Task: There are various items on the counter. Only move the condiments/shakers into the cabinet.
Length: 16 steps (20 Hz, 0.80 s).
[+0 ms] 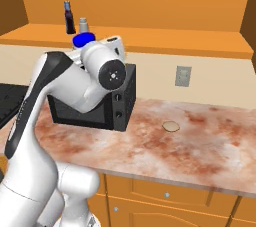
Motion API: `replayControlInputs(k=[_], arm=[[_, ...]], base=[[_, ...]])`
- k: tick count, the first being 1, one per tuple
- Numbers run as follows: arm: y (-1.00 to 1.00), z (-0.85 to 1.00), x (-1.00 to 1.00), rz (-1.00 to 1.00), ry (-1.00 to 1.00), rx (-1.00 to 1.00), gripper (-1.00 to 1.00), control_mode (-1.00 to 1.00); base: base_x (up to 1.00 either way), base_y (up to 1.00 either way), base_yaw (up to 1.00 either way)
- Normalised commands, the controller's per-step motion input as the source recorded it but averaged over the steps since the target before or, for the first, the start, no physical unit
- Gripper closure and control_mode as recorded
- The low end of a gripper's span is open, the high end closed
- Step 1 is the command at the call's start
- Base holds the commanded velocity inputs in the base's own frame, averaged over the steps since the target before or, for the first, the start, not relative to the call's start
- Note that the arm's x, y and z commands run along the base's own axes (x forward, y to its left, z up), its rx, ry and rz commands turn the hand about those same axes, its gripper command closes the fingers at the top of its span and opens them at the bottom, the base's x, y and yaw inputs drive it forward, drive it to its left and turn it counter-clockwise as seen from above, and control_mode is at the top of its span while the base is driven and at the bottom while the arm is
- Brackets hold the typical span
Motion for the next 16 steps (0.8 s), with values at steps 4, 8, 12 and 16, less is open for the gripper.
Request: replayControlInputs(k=[4,8,12,16], arm=[[-0.22,0.38,0.56,-0.04,0.0,-0.01,1.0,-1.0],[-0.06,0.31,0.52,-0.04,0.01,-0.02,1.0,-1.0],[0.0,0.28,0.42,-0.03,0.02,-0.02,1.0,-1.0],[0.0,0.04,0.51,0.0,0.06,0.0,1.0,-1.0]], base=[[0.0,0.0,0.0],[0.0,0.0,0.0],[0.0,0.0,0.0],[0.0,0.0,0.0]])
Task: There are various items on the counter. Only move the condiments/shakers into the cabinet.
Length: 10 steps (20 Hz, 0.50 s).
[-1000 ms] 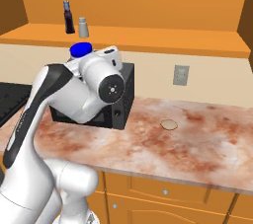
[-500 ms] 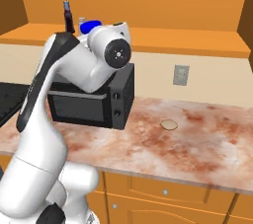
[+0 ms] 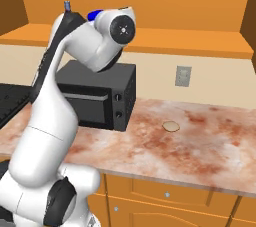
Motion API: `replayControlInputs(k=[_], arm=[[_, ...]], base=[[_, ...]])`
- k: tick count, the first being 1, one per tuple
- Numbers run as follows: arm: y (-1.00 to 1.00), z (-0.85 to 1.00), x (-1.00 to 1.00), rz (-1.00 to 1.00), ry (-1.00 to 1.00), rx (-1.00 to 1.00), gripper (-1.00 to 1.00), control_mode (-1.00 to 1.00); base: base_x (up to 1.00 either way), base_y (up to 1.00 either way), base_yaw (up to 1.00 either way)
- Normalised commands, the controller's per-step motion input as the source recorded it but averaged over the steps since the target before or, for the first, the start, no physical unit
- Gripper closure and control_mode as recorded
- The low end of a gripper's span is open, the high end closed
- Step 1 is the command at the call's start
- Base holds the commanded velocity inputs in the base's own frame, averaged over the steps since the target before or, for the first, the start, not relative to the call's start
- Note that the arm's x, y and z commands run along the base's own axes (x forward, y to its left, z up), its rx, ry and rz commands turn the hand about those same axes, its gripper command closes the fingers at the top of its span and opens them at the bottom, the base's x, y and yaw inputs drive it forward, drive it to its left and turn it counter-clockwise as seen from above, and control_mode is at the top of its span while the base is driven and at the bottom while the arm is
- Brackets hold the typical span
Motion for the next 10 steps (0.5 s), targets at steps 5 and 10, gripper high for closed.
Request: replayControlInputs(k=[5,10], arm=[[0.01,-0.07,0.54,0.0,0.12,0.0,1.0,-1.0],[0.01,-0.11,0.5,0.0,0.02,0.0,1.0,-1.0]], base=[[0.0,0.0,0.0],[0.0,0.0,0.0]])
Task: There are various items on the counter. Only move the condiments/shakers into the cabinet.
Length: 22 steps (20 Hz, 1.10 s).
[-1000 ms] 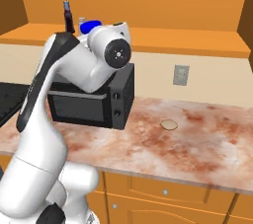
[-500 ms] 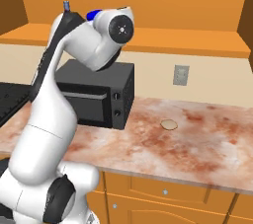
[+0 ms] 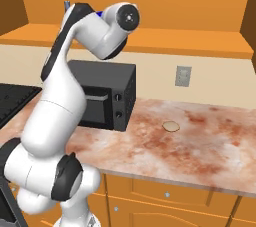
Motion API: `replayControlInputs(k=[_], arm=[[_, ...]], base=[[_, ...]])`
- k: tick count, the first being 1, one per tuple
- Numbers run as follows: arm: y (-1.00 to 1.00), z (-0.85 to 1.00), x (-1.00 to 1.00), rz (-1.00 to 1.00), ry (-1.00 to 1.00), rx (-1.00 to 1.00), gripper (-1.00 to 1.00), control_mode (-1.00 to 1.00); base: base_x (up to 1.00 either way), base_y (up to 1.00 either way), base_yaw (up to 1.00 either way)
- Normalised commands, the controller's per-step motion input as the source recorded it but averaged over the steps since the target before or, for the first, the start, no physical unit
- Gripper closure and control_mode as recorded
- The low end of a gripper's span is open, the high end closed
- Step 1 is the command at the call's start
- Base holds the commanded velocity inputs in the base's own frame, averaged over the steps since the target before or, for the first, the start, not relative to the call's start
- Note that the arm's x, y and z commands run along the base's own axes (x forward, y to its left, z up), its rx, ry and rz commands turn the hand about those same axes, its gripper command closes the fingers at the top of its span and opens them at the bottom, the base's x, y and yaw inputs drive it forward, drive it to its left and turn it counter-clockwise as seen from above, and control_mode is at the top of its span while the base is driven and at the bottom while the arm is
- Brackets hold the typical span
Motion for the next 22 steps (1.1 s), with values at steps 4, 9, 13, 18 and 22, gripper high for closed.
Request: replayControlInputs(k=[4,9,13,18,22], arm=[[0.01,-0.01,0.49,0.0,0.0,0.03,1.0,-1.0],[0.07,-0.07,0.47,0.0,0.0,0.03,1.0,-1.0],[0.05,-0.12,0.49,0.0,0.0,0.02,1.0,-1.0],[0.03,-0.11,0.53,0.0,-0.01,0.02,1.0,-1.0],[0.01,-0.16,0.56,0.0,0.0,0.03,1.0,-1.0]], base=[[0.0,0.0,0.0],[0.0,0.0,0.0],[0.0,0.0,0.0],[0.0,0.0,0.0],[0.0,0.0,0.0]])
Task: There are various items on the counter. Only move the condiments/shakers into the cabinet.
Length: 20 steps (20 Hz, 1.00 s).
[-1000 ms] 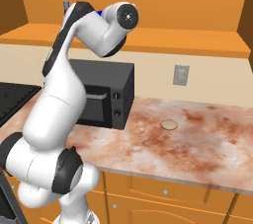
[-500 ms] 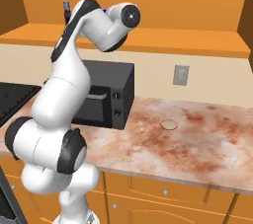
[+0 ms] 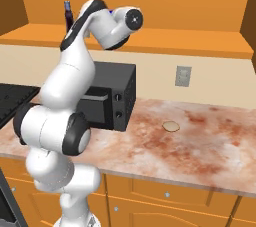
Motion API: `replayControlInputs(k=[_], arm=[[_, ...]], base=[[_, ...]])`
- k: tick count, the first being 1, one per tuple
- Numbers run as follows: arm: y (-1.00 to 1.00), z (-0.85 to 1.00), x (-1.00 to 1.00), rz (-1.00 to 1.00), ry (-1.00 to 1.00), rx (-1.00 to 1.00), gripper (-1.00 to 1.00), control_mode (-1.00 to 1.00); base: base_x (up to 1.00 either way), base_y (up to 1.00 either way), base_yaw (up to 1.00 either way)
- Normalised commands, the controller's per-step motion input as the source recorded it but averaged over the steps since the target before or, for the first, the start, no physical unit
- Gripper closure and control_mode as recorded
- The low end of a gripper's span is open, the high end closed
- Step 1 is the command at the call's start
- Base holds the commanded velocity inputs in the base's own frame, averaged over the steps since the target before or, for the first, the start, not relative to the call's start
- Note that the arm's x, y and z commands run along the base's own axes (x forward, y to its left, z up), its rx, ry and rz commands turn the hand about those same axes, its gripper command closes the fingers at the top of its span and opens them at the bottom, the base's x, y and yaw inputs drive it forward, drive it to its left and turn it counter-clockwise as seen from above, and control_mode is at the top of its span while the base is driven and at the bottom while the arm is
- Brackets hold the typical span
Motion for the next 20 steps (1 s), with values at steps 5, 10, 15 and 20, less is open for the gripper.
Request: replayControlInputs(k=[5,10,15,20], arm=[[0.04,-0.14,0.57,0.0,0.0,0.02,1.0,-1.0],[0.03,-0.08,0.6,0.0,0.0,0.02,1.0,-1.0],[0.02,-0.11,0.46,0.01,0.0,0.0,1.0,-1.0],[0.0,-0.33,0.09,0.0,0.0,0.0,1.0,-1.0]], base=[[0.0,0.0,0.0],[0.0,0.0,0.0],[0.0,0.0,0.0],[0.0,0.0,0.0]])
